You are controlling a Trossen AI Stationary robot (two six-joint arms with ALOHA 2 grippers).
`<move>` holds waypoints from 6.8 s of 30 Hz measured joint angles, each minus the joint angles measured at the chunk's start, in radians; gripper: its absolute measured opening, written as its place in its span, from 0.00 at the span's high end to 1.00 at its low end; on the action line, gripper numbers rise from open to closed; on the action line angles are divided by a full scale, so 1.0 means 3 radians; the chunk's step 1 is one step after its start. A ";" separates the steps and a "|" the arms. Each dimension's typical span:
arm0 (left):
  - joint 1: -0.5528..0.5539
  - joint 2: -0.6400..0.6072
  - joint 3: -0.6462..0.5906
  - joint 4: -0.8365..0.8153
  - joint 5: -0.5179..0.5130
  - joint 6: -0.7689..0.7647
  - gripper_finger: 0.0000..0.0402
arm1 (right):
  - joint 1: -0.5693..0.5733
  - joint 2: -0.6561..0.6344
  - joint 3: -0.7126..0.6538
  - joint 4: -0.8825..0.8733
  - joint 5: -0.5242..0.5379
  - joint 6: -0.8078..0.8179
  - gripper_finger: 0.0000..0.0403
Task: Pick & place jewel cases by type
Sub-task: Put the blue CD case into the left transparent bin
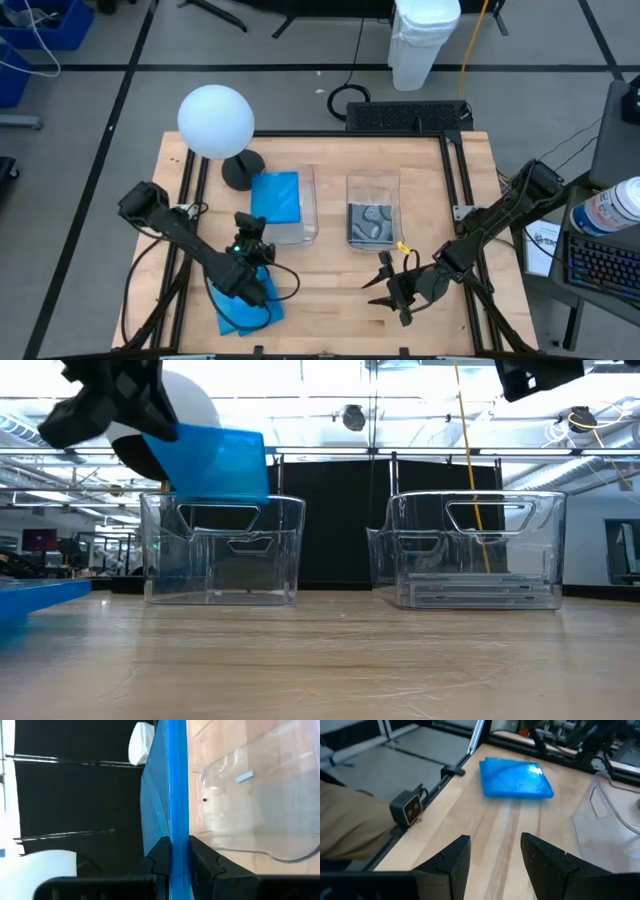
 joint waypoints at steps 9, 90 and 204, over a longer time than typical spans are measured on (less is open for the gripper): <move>0.0093 0.0007 0.0048 0.0425 0.0127 0.0546 0.89 | -0.0155 0.0000 -0.0200 0.0443 -0.0005 -0.0018 0.59; 0.0560 0.0009 -0.0029 0.1770 0.1167 0.1251 0.42 | -0.0163 0.0000 -0.0199 0.0522 -0.0025 -0.0193 0.59; -0.0931 0.2451 0.3278 -0.0011 0.2406 -0.1664 1.00 | -0.0229 0.0000 -0.0202 0.0414 -0.0198 -0.0520 0.59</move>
